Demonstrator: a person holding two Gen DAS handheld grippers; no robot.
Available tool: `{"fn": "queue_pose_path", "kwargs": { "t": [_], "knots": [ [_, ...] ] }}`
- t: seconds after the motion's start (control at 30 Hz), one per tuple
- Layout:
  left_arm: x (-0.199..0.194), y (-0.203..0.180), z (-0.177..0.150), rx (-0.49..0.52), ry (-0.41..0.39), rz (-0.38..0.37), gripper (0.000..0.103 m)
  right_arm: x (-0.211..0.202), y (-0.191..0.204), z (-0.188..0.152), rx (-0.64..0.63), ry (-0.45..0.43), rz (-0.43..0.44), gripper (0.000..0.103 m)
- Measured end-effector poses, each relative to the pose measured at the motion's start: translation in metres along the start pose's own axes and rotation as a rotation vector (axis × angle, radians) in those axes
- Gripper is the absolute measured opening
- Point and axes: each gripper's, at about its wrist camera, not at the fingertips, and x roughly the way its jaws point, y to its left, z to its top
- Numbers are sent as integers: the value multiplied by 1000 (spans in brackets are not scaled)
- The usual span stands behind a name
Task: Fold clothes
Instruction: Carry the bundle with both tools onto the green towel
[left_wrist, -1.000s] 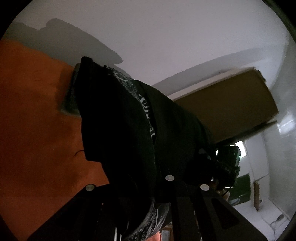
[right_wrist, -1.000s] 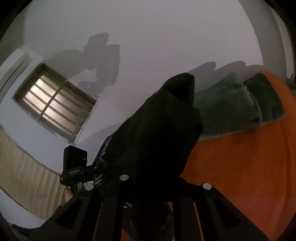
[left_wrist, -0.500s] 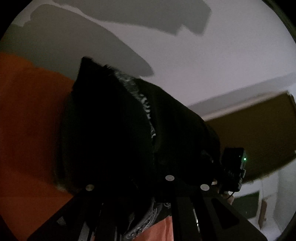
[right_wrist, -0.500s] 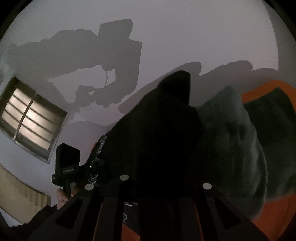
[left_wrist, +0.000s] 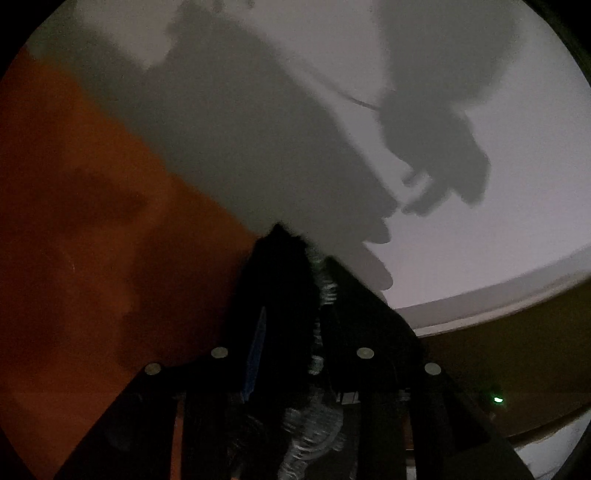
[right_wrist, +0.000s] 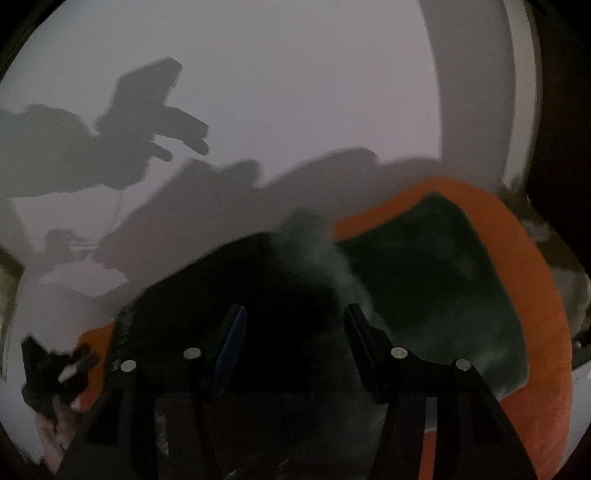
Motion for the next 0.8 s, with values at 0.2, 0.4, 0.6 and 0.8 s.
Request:
{"fn": "queue_pose_path", "kwargs": {
  "t": [0.2,0.4,0.6,0.8],
  "knots": [
    [28,-73,-72,463,70,163,31,-6,82,-64,-256,-47,-8,52],
    [56,-1,-110,415,187,267,3,43,64,-89,-284,72,-43,17],
    [19,-24,-119,493,131,255,5,30,72,-77,-301,127,-37,15],
    [37,-71,-116,562,118,177,17,16,108,0,-305,-80,-6,23]
  ]
}}
